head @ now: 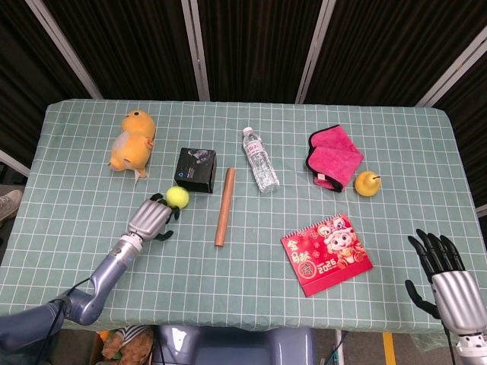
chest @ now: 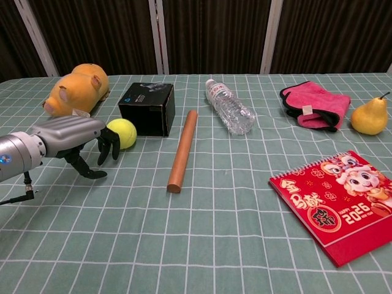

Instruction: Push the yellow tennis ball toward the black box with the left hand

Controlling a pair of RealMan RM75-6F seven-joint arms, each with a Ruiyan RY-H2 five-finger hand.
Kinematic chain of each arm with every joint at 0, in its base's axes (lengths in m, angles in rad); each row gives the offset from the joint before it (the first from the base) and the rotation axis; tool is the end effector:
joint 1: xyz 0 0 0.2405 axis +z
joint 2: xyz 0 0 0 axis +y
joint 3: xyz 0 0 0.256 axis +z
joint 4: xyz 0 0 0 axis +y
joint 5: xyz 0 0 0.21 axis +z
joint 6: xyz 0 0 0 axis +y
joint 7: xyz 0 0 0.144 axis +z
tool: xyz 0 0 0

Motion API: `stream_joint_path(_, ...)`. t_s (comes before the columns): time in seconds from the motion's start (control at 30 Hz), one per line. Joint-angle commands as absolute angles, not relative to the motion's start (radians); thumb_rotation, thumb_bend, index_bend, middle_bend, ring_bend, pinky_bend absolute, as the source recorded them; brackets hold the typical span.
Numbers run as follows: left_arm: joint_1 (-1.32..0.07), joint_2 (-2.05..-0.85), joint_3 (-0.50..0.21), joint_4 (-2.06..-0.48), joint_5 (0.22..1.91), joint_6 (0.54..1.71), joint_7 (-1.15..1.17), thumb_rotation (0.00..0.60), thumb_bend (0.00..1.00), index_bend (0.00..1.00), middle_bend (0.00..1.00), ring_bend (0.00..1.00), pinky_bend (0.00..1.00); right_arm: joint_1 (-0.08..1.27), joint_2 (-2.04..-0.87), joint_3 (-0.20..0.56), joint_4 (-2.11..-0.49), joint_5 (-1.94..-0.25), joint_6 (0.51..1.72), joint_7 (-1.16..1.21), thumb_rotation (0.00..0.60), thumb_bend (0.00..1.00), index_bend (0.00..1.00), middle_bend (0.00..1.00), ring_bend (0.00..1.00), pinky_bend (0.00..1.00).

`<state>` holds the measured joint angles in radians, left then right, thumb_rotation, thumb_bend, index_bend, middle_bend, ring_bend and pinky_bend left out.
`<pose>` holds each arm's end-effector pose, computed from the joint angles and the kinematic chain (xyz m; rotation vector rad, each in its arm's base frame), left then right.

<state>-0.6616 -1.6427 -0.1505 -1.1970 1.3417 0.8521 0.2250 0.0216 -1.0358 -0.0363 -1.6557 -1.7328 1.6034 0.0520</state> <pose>-0.2032 0.3427 -0.0427 -1.9693 -0.8601 -0.7852 -0.2882 -0.1409 0.1717 1.5235 -0.8520 1.0133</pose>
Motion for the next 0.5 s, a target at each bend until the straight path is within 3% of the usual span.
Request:
stream_joint_path(0.03,-0.670,-1.644,-0.150,-1.189,1.338,0.845,0.223,0.600,0.24,0.43,0.51,0.30,0.15,0.020,-1.034,-0.038,-1.656,-1.736,1.606,0.052,0.600,0.44,0.00,0.00,0.00,0.00)
stream_joint_path(0.5,-0.689,-1.643,-0.135,-1.176,1.350,0.858,0.203,0.600,0.24,0.43,0.43,0.23,0.14,0.018,-1.032,-0.042,-1.659,-1.745,1.606,0.050,0.600,0.44,0.00,0.00,0.00,0.00)
